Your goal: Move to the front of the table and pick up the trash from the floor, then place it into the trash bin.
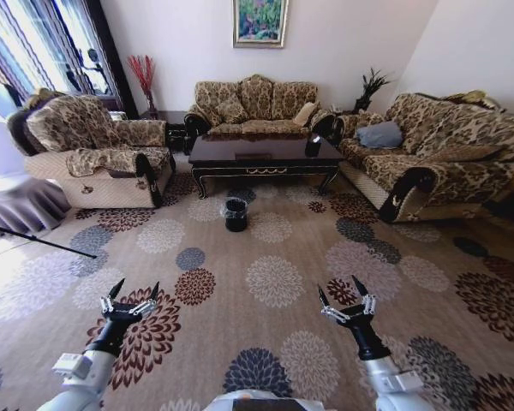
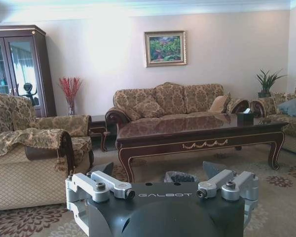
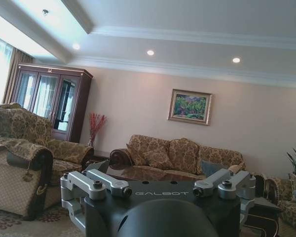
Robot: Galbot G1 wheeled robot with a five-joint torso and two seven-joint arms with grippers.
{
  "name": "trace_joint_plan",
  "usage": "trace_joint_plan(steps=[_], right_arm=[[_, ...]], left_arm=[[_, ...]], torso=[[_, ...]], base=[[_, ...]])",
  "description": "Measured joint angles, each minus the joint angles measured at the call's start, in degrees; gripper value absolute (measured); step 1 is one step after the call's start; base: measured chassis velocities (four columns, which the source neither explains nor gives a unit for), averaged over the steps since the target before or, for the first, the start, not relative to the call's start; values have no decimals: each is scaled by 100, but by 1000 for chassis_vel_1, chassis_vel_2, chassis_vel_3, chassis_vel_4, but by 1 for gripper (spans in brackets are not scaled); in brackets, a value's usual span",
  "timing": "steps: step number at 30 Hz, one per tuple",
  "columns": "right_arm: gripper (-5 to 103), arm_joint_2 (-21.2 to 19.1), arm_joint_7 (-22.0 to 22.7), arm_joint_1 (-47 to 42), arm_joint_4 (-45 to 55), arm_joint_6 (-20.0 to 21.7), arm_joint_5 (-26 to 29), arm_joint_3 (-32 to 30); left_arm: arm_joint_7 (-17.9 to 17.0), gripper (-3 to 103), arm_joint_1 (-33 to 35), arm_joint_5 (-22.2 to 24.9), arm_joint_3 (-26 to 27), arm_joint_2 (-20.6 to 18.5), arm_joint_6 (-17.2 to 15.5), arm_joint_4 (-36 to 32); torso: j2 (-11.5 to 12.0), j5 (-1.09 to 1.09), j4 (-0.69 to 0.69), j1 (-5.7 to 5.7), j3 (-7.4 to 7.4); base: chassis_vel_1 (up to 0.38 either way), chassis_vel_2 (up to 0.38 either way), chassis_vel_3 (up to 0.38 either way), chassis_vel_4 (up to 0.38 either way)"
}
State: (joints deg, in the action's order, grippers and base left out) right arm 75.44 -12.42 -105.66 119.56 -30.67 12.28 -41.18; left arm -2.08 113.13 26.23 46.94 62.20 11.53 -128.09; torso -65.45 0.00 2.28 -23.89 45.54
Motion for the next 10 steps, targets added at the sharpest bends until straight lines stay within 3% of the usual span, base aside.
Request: trace_joint_plan(steps=[10], right_arm=[[100, 0, 0, 0, 0, 0, 0, 0]], left_arm=[[0, 100, 0, 0, 0, 0, 0, 0]], torso=[[0, 0, 0, 0, 0]], base=[[0, 0, 0, 0]])
